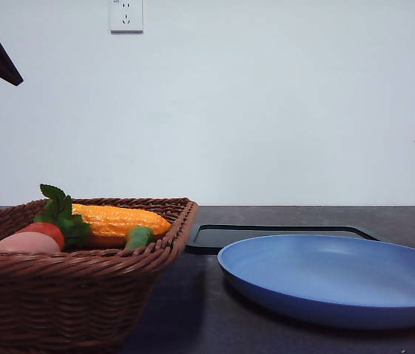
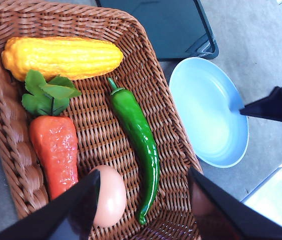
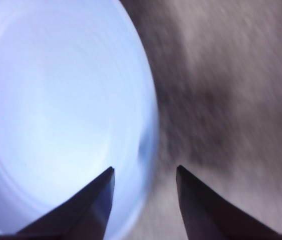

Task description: Transfer egg from basket to plate and serve

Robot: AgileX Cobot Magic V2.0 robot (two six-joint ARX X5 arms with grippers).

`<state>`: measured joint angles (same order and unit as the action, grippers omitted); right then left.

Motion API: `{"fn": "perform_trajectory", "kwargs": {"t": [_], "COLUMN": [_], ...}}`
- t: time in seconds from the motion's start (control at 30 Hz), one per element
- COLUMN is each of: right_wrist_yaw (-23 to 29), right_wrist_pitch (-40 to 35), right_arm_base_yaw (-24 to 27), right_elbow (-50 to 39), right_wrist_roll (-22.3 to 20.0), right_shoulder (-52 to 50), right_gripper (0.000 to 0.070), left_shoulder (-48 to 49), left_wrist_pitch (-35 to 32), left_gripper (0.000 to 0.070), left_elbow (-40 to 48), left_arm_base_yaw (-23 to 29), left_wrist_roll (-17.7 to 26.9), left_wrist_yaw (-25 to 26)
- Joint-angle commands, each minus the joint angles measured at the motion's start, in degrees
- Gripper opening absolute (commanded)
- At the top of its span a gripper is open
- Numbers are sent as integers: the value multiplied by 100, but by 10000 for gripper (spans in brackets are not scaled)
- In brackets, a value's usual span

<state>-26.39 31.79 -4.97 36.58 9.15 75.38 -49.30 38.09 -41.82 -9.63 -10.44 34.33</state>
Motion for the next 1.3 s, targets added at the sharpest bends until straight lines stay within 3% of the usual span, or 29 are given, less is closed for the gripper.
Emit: {"fn": "perform_trajectory", "kwargs": {"t": [0.0, 0.27, 0.4, 0.7, 0.9, 1.27], "right_wrist_yaw": [-15, -17, -15, -15, -13, 261], "right_wrist_pitch": [-179, -371, -456, -118, 194, 446], "right_arm_base_yaw": [-33, -31, -31, -13, -13, -12], "right_elbow": [15, 15, 17, 17, 17, 22], "right_wrist_roll": [153, 237, 246, 240, 245, 425], "right_shoulder": [144, 493, 500, -20, -733, -2003], "right_gripper": [212, 95, 3, 0, 0, 0], "left_shoulder": [-48, -48, -48, -48, -61, -740], "left_wrist_pitch": [-37, -26, -30, -39, -72, 399], "left_gripper": [357, 357, 357, 362, 380, 381], "left_elbow": [-83, -83, -83, -83, -108, -967], "left_arm_base_yaw": [-15, -15, -15, -44, -441, -1761], "left_wrist_roll": [74, 74, 42, 33, 31, 58], "left_wrist_yaw": [17, 17, 17, 20, -7, -1977]}}
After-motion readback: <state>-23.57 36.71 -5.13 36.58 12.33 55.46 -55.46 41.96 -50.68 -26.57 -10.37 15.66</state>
